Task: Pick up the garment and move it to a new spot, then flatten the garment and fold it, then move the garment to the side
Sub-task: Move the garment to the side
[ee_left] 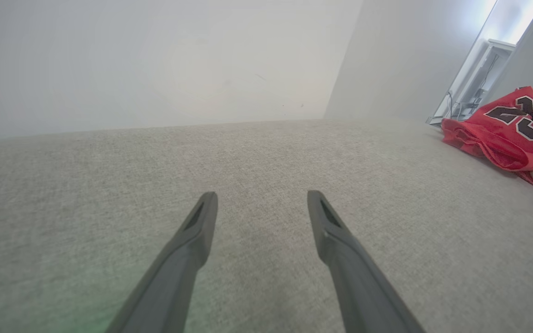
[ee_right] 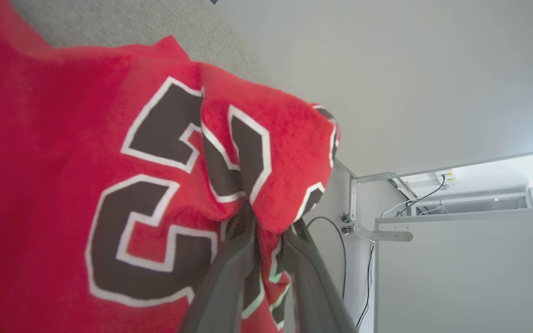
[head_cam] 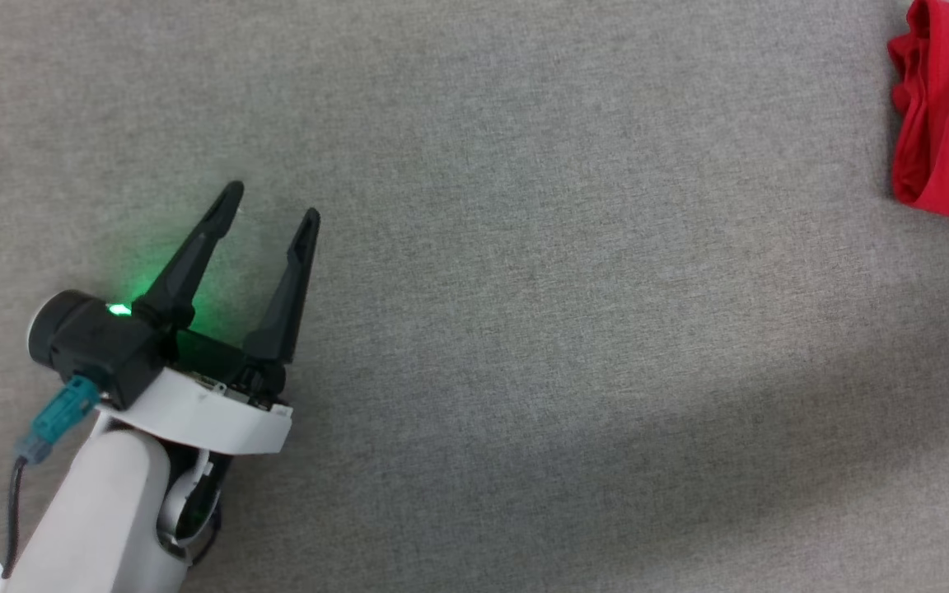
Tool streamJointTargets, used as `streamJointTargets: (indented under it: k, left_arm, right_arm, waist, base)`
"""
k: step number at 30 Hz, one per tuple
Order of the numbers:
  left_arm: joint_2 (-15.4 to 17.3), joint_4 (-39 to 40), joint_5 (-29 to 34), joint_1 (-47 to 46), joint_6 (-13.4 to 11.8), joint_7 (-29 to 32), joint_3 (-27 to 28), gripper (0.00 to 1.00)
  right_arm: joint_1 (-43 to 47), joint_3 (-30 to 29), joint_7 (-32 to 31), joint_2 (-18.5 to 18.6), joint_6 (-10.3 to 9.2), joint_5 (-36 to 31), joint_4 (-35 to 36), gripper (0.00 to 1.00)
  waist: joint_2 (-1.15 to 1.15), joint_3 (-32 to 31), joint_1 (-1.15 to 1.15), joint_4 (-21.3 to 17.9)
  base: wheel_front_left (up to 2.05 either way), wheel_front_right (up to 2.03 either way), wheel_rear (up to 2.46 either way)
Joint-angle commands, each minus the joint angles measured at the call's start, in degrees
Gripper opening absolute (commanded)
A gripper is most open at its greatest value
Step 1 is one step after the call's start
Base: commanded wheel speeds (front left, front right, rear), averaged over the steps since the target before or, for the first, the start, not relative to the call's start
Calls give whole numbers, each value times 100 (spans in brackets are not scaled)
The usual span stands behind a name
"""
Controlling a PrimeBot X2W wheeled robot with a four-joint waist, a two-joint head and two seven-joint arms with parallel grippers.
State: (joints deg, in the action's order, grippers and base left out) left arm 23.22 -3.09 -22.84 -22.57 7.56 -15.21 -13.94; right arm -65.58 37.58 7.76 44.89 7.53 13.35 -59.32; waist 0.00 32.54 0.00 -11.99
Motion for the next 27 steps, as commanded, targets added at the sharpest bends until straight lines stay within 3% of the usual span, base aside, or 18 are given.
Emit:
streamJointTargets:
  k: [1,3,6,8,18,27]
  left_arm:
    - [54,-185,-26,72,-19,23,53,100]
    - [17,-167,-54,94,-18,20,62,100]
    - [-53,-168,-96,145,-17,18,59,100]
    - [-81,-182,-94,177,-15,18,46,100]
    - [-291,-283,-175,536,-15,17,250,100]
    - [-412,-401,-96,1121,-14,15,547,100]
  right_arm:
    - [-92,-76,109,-48,-9,-72,-147,47]
    - [-121,-143,188,-96,-9,-113,-282,75]
    - [-133,-200,307,-151,-9,-207,-436,80]
    - [-164,-297,386,-123,-9,-242,-539,100]
    - [160,-1067,705,-453,-9,205,-772,100]
    - [1028,-1641,738,-846,-8,664,106,100]
  waist:
    - [0,-64,0,51]
    - [0,-130,0,84]
    - [0,-280,0,144]
    - [0,-397,0,192]
    - [0,-1289,0,530]
    - [0,-2199,0,770]
  base:
    - [0,0,0]
    - [0,0,0]
    - [0,0,0]
    - [0,0,0]
    - [0,0,0]
    - [0,0,0]
